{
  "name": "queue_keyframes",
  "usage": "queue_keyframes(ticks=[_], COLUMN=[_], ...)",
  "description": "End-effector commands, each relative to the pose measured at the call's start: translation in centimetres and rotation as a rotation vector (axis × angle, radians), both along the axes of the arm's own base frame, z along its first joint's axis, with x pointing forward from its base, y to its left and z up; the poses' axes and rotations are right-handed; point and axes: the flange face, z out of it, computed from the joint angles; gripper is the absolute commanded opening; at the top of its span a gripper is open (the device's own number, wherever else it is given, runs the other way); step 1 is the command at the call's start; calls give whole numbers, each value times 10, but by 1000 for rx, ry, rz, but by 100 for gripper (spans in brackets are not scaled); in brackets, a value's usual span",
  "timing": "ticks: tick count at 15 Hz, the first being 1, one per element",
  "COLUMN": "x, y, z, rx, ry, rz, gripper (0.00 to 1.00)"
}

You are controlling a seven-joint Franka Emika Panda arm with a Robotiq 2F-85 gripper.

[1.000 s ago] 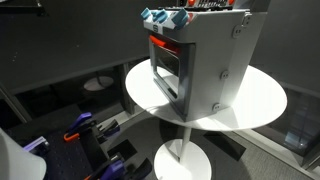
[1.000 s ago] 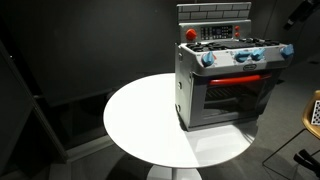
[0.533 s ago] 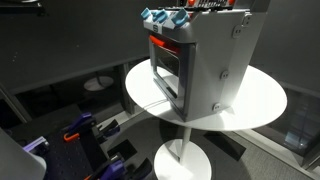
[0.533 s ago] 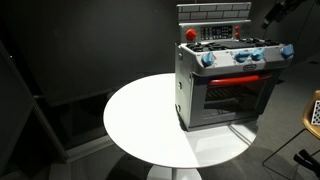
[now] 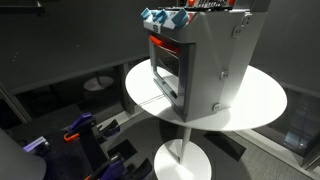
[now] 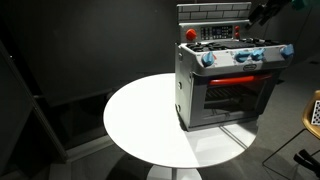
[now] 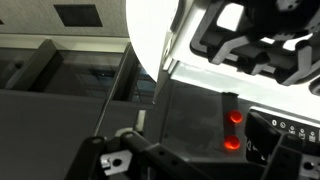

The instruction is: Press the top button on the right.

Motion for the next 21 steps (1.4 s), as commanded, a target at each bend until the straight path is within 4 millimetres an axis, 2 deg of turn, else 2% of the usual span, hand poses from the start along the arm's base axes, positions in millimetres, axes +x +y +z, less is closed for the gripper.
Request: queue_keyframes(ticks=[1, 8, 21], x=[15, 27, 47], y=[2, -1, -12], z=[8, 9, -1], rx=[20, 20, 16], ry=[-28, -35, -23], rz=[-1, -8, -22], gripper=[100, 100, 100])
